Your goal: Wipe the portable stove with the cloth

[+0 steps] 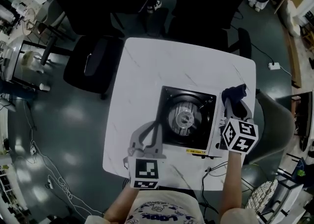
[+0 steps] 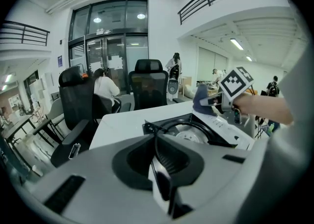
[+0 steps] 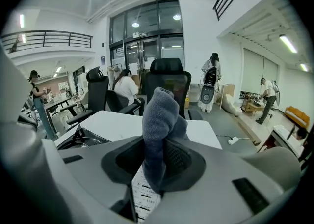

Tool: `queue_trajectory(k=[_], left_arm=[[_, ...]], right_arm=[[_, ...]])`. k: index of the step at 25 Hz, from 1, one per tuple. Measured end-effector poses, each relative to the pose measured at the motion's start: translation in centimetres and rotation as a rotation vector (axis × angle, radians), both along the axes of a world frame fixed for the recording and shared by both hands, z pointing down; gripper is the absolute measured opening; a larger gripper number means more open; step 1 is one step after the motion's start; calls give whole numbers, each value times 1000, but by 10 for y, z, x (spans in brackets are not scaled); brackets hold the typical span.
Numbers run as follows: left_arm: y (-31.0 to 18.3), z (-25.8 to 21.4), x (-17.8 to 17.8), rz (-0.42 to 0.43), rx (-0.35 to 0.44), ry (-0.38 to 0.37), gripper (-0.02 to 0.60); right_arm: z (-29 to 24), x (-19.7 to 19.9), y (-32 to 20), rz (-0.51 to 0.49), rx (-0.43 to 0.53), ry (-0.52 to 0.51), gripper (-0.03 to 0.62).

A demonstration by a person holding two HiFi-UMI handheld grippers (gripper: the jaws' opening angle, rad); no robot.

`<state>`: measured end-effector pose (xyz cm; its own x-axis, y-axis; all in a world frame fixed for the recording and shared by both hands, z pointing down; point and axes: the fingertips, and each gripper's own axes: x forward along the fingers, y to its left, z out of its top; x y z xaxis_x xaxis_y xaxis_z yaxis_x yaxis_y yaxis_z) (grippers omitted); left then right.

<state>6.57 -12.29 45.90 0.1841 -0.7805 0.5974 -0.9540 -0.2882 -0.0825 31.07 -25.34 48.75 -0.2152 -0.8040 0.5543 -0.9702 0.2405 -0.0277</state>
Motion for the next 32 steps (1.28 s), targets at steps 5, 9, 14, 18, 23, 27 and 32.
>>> queue_trajectory(k=[5,9,14,18,23,27,32], left_arm=[[4,0,-3,-12,-12,5,31],[4,2,0,-11,-11,27,31],[10,1,1,-3,-5,31,31],[12,0,-2,6,-3,36,31],[18,-4,-1,26,13,44,31],[22,-6,-1,47,20,49,31],[27,-11,-2,67,29,55,31]], right_arm=[[8,-11,4,-33,-47,-18,110],[13,-14,5,-26,-64,-24,109],[13,-14,17,-26,-86,-27,109],[12,-18,29,-28,-101,-23,109],[14,-22,49,-34,-119,-15,109],[16,-25,63,-39,-134,-6,109],[15,-27,79,-42,-144,7,109]])
